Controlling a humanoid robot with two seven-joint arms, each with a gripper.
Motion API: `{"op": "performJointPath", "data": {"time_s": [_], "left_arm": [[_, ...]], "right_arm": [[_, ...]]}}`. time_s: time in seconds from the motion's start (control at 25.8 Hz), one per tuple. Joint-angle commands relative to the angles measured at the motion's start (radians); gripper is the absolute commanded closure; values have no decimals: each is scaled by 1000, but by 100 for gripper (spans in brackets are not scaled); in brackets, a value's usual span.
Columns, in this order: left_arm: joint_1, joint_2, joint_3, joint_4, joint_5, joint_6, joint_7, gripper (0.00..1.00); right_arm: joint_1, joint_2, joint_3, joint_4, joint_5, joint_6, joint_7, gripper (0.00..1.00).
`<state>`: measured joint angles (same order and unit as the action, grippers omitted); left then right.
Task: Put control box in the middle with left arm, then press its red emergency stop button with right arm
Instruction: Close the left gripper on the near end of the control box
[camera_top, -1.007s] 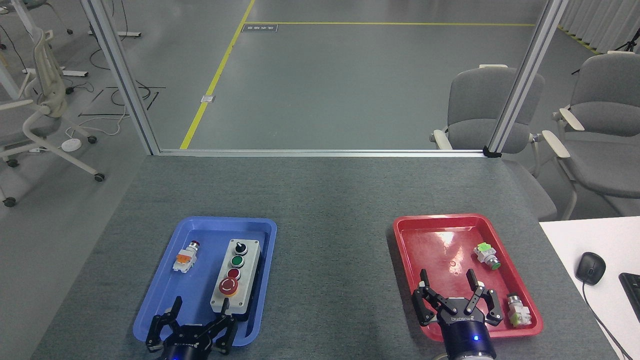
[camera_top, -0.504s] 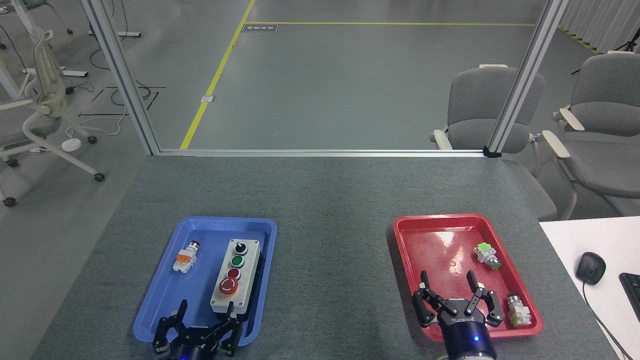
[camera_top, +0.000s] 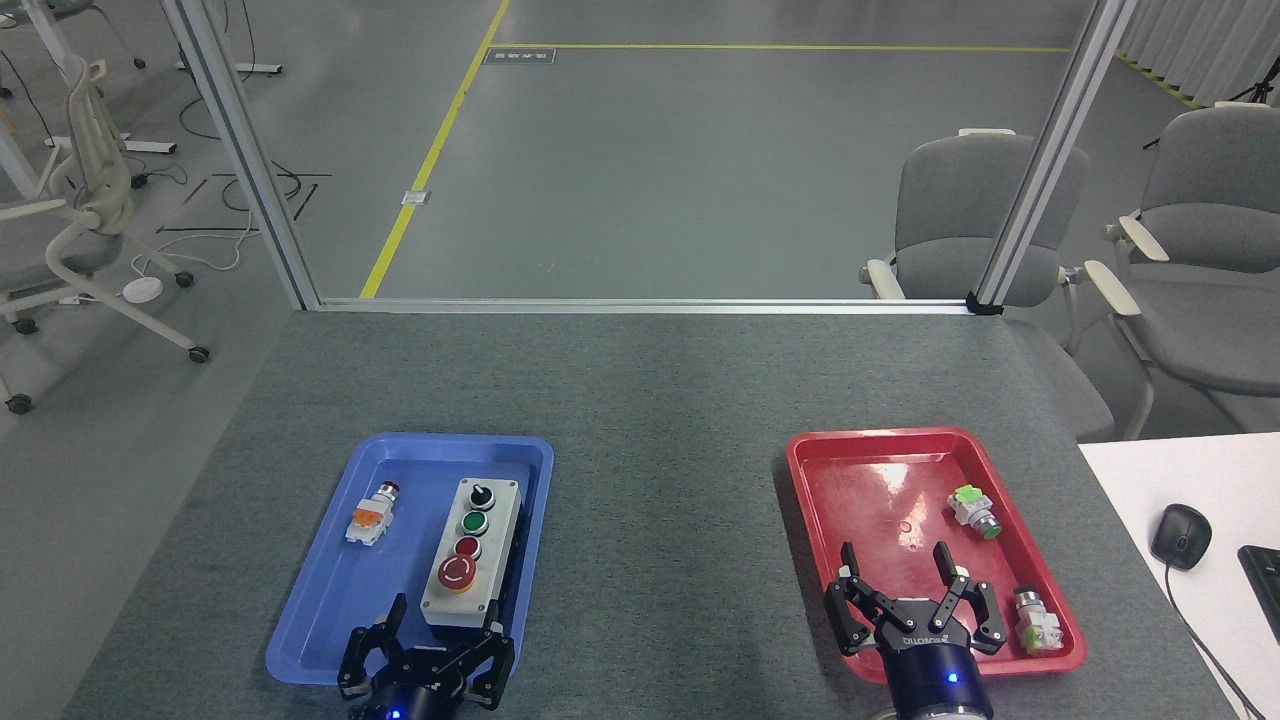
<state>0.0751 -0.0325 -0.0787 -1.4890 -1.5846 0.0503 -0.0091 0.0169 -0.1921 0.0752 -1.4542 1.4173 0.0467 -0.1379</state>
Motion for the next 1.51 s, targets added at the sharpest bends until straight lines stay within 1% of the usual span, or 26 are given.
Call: {"op": "performJointPath", "data": {"time_s": [0.0, 0.12, 0.5, 0.7, 1.24, 1.47], "left_arm": [[-8, -15, -10, 9, 2, -1, 0, 1], [-25, -21, -21, 24, 2, -1, 0, 1], [-109, -23, -26, 179, 17, 2, 3, 1], [-124, -23, -24, 220, 20, 3, 12, 1], [-94, -1, -10, 176, 18, 2, 41, 1], [-55, 6, -6, 108, 20, 0, 41, 1]], "right_arm": [[0, 2, -2, 2, 0, -2, 0, 3], [0, 2, 0, 2, 0, -1, 0, 3], [-2, 8, 0, 3, 0, 1, 0, 3], [-2, 8, 1, -3, 0, 5, 1, 3], [3, 14, -3, -5, 6, 2, 3, 3], [8, 10, -11, -2, 5, 5, -3, 3]]}}
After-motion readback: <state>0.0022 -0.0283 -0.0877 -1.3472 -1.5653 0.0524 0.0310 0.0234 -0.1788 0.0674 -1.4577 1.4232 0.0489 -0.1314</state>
